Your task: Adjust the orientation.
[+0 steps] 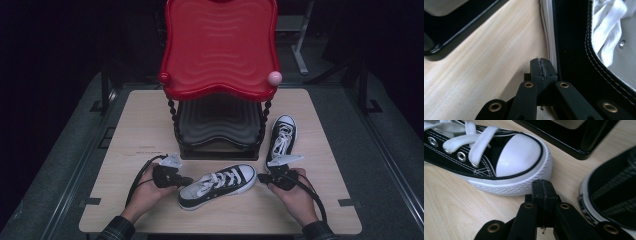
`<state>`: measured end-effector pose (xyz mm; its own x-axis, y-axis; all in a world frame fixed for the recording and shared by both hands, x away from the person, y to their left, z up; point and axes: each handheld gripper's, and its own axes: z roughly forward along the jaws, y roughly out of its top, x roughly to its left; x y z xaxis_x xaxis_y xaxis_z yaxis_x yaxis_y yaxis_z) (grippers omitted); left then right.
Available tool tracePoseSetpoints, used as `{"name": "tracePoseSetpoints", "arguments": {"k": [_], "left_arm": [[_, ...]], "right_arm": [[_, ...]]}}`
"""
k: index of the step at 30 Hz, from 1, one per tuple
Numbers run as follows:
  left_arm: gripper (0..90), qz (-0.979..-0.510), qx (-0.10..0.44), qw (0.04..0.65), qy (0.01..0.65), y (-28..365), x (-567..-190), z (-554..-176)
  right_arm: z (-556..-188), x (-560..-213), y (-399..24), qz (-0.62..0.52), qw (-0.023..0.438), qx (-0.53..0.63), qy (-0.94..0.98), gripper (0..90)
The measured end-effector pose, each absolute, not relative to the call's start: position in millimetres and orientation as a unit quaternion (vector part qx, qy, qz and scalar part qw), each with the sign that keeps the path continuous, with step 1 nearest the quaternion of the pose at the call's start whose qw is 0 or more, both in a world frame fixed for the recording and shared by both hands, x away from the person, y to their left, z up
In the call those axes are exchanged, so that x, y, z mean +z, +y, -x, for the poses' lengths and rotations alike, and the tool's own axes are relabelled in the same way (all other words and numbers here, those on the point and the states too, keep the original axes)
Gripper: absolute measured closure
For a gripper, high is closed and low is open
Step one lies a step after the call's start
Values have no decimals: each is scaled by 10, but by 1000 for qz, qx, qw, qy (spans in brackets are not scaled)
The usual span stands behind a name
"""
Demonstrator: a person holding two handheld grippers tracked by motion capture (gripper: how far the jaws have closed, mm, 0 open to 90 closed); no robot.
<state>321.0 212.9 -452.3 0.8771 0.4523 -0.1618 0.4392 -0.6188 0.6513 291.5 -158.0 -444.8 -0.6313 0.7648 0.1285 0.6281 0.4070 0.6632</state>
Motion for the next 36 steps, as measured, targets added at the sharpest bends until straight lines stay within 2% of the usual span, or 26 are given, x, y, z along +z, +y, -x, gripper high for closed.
{"name": "tracePoseSetpoints", "arguments": {"k": [17,24,36], "left_arm": [[897,-906,-44,366,209,2047,-4539,-2926],[897,-912,-76,365,174,1899,-4545,-2771],[896,-917,-90,362,140,1665,-4548,-2642]], "right_arm": [[-3178,-4443,-1396,-420,117,338,834,900],[-3323,-4444,-1227,-417,125,339,834,900],[-3456,-4449,-977,-404,127,344,838,900]]}}
